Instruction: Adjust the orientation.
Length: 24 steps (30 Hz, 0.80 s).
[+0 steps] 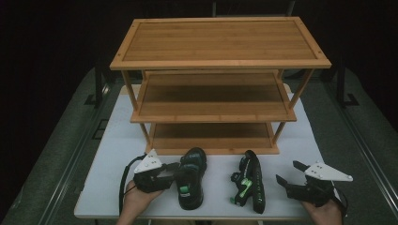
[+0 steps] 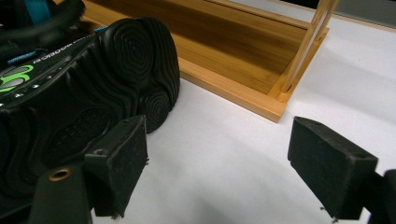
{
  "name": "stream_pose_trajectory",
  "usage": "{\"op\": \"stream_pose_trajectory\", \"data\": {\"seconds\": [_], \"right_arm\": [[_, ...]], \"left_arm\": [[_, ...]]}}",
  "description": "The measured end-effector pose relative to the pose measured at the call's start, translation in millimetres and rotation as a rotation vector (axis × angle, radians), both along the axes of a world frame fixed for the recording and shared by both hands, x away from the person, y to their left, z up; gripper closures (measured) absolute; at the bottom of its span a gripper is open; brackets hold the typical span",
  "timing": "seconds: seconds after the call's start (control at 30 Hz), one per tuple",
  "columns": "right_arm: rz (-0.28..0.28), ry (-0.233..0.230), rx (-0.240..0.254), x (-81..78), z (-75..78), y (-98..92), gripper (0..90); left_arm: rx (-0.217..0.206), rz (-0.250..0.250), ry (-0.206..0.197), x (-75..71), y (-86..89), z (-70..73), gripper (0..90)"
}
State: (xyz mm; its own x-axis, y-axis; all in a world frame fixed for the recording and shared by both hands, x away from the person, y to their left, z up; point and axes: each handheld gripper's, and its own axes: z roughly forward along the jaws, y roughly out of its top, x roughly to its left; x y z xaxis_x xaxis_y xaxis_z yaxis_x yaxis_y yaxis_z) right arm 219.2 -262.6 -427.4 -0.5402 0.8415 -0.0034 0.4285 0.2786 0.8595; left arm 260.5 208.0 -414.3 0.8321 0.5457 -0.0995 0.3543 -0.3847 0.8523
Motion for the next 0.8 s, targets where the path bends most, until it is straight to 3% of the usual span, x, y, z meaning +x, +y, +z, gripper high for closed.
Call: {"op": "stream_pose_trajectory", "data": {"seconds": [0.23,0.4,0.5,0.8], "right_arm": [[0.004,-0.005,0.015,-0.6,0.8,-1.3,19.2],[0.02,-0.01,0.036,-1.3,3.7,1.7,20.2],[0.046,-0.028,0.056,-3.9,7.9,6.9,22.0],[0.116,-0.065,0.133,-9.4,18.3,18.6,31.8]], "left_arm": [[0.005,-0.022,-0.002,-1.6,-12.7,-2.7,55.3],[0.005,-0.022,-0.001,-2.8,-14.8,-4.3,45.7],[-0.021,-0.017,0.017,-2.7,-15.9,-5.9,43.0],[-0.016,-0.008,0.011,-3.7,-18.5,-5.9,41.9]]}}
